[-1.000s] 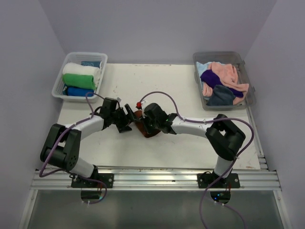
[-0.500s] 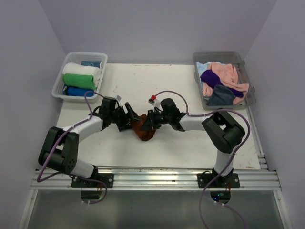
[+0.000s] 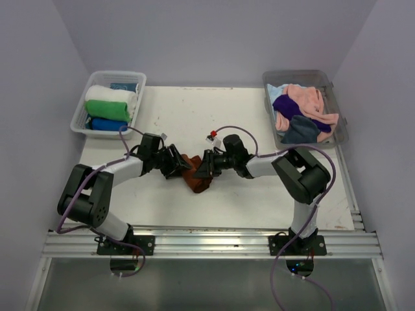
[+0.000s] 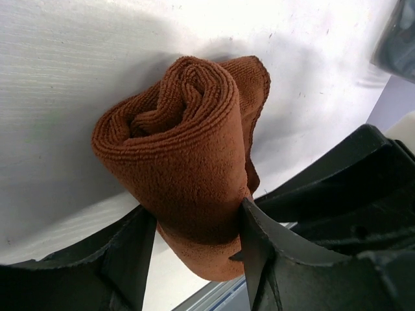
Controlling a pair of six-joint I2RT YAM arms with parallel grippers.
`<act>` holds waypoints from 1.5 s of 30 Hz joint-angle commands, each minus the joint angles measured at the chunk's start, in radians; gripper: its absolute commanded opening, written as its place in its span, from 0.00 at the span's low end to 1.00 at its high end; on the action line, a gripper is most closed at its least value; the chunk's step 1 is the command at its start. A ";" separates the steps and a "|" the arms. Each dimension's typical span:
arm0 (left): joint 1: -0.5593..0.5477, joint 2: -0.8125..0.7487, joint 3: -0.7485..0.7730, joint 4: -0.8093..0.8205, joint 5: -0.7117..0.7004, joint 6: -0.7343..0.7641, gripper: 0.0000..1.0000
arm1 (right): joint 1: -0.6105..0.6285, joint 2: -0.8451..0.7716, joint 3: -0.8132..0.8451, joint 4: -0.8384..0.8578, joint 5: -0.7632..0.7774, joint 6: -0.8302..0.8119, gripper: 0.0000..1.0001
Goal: Roll the towels
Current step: Roll the towel
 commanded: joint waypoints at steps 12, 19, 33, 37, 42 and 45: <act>-0.001 0.025 0.012 -0.029 -0.013 -0.012 0.54 | 0.175 -0.291 0.232 -0.687 0.563 -0.461 0.68; -0.001 0.025 0.013 -0.032 -0.015 -0.014 0.54 | 0.379 -0.231 0.352 -0.798 0.854 -0.593 0.67; -0.001 0.022 0.013 -0.040 -0.015 -0.012 0.54 | 0.493 -0.050 0.445 -0.844 1.140 -0.648 0.68; -0.001 0.016 0.015 -0.042 -0.015 -0.012 0.54 | 0.491 -0.004 0.452 -0.830 1.148 -0.626 0.59; 0.002 -0.007 0.025 -0.065 -0.021 0.004 0.58 | 0.485 0.001 0.452 -0.821 1.143 -0.607 0.19; 0.012 -0.024 0.045 -0.080 -0.019 0.020 0.68 | 0.456 -0.039 0.427 -0.788 1.042 -0.581 0.03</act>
